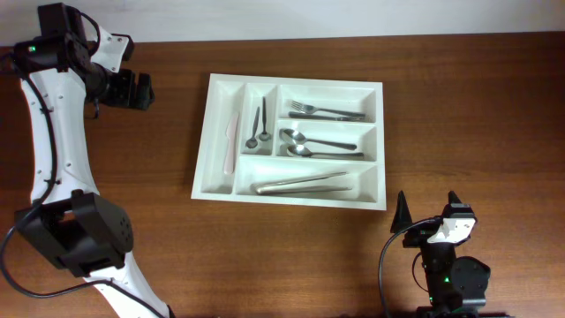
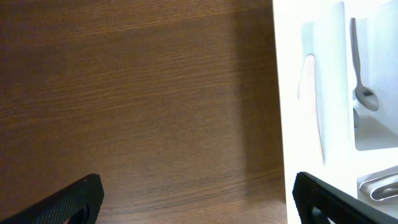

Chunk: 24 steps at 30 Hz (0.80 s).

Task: Pack container

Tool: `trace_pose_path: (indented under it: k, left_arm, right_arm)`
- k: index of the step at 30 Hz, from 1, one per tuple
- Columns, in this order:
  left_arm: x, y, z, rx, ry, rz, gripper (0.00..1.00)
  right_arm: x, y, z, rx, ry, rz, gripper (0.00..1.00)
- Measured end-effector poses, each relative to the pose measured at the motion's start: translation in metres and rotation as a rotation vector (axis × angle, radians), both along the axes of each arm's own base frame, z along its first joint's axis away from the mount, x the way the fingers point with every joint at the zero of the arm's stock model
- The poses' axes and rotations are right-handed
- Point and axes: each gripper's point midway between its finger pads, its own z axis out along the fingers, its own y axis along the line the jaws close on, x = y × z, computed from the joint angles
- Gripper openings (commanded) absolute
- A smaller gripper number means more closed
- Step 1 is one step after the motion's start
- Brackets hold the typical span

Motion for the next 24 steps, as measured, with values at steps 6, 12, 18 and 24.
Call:
trace_pose_path:
  k: [6, 12, 18, 24]
  left_arm:
    - [-0.004, 0.0, 0.017, 0.009, -0.037, 0.001, 0.99]
    - [-0.063, -0.028, 0.163, 0.078, -0.379, -0.031, 0.99]
    - [-0.201, -0.09, 0.307, 0.104, -0.828, -0.159, 0.99]
    - [-0.32, -0.1, 0.356, 0.126, -1.097, -0.177, 0.99]
  right_arm:
    - [0.0, 0.0, 0.0, 0.0, 0.0, 0.0, 0.99]
    - [0.0, 0.0, 0.0, 0.0, 0.0, -0.001, 0.99]
    - [0.0, -0.001, 0.0, 0.0, 0.0, -0.003, 0.99]
    - [0.0, -0.001, 0.0, 0.0, 0.001, -0.003, 0.99]
